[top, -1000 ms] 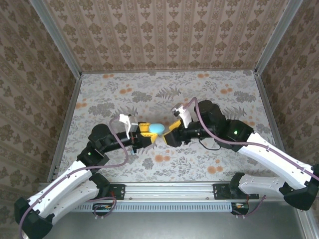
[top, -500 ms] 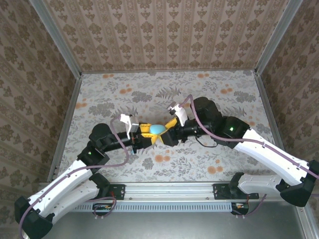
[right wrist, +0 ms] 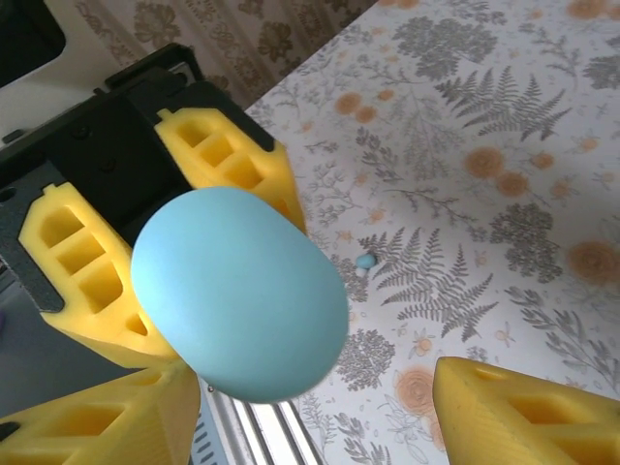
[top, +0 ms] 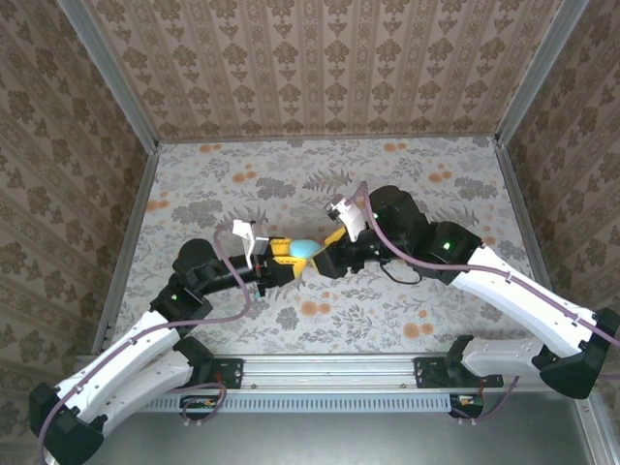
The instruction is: Insert wireless bluetooth earbuds into charging case
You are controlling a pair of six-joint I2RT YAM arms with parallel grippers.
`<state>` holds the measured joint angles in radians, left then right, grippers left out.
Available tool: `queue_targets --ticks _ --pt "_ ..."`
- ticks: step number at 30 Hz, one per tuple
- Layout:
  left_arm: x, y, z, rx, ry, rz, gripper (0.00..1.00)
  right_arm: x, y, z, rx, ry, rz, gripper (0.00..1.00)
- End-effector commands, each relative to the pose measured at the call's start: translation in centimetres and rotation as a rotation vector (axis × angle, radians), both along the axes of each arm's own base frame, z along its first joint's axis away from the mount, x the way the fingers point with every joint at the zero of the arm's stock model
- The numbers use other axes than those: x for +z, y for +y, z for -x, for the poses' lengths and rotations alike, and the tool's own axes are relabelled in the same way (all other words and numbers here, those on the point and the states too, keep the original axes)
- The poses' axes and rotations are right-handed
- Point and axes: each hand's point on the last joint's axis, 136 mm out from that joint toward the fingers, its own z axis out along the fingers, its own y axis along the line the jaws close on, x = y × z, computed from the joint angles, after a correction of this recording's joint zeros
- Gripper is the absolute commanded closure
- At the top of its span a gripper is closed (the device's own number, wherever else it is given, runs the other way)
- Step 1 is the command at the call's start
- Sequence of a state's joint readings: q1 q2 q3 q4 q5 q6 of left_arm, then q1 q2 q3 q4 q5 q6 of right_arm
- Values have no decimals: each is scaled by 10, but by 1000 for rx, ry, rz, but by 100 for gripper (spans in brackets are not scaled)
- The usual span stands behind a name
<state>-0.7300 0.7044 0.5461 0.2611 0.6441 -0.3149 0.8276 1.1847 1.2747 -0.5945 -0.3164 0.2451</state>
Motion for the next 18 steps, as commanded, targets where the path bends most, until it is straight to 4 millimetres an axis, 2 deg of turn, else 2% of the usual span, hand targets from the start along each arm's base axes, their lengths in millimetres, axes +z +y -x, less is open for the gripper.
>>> queue_targets --ticks 1,5,9,13,18 --pt "24 1 14 -61 -47 54 74 16 -23 -31 -185 -34 -8 35" --pt "23 0 14 -61 -47 54 74 30 -27 -37 -219 -36 -68 34" --pt "23 0 13 -59 -46 54 74 31 -26 -41 -225 -9 -76 34" --pt "20 2 12 -44 -44 48 74 34 -23 -35 -206 26 -110 33" --pt "18 5 9 -16 -46 50 74 39 -34 -28 -234 25 -148 33"
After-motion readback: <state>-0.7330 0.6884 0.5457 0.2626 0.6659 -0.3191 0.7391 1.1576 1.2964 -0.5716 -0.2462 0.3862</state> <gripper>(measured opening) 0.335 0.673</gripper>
